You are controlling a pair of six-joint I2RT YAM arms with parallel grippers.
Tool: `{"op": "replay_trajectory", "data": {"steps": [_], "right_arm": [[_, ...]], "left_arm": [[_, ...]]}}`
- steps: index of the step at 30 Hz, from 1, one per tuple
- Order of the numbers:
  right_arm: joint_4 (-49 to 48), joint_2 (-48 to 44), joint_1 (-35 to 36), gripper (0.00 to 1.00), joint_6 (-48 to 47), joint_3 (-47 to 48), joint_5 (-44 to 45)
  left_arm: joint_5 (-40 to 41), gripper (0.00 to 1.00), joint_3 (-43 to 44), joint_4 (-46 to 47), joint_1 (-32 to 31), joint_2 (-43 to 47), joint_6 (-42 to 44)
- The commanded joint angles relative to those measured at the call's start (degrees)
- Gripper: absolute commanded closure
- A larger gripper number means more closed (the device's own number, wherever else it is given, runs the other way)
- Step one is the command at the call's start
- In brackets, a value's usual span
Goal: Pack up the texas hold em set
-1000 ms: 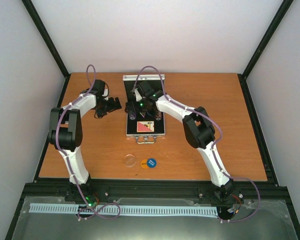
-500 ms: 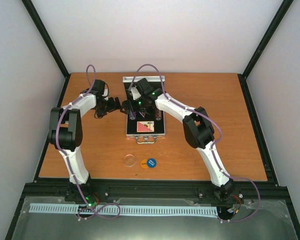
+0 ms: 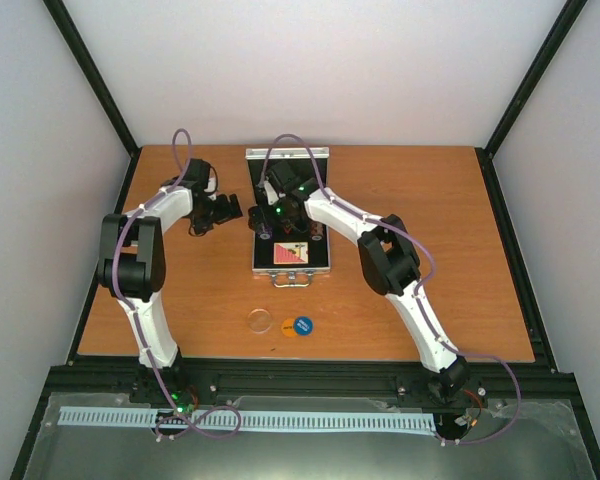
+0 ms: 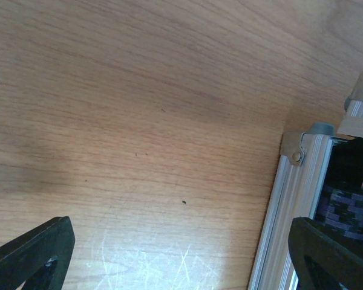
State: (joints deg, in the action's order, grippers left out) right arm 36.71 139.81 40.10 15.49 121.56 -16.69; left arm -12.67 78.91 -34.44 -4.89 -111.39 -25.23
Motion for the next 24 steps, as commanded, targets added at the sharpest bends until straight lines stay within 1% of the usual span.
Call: {"op": "replay_trajectory", "data": {"steps": [1, 7, 12, 19, 24], "right_arm": [[5.07, 1.75, -0.34, 0.00, -0.56, -1.03, 7.99], [3.70, 0.95, -0.46, 0.00, -0.94, -2.31, 6.43], [1.45, -1.60, -0.46, 0.00, -3.64, -3.08, 4.62], [4.99, -5.10, -0.37, 0.00, -4.66, -2.50, 3.87], [6.63, -8.76, 1.13, 0.00, -6.41, -5.57, 4.36]], "left_arm": [[-0.49, 0.00, 2.00, -0.70, -0.05, -1.16, 0.80], [-0.82, 0.00, 2.51, -0.63, -0.04, -1.44, 0.70], [-0.69, 0.00, 2.50, -0.87, -0.11, -1.29, 0.71], [-0.55, 0.00, 2.50, -0.75, -0.06, -1.28, 0.54], [-0.28, 0.00, 3.05, -0.95, -0.06, -1.19, 0.70]]}}
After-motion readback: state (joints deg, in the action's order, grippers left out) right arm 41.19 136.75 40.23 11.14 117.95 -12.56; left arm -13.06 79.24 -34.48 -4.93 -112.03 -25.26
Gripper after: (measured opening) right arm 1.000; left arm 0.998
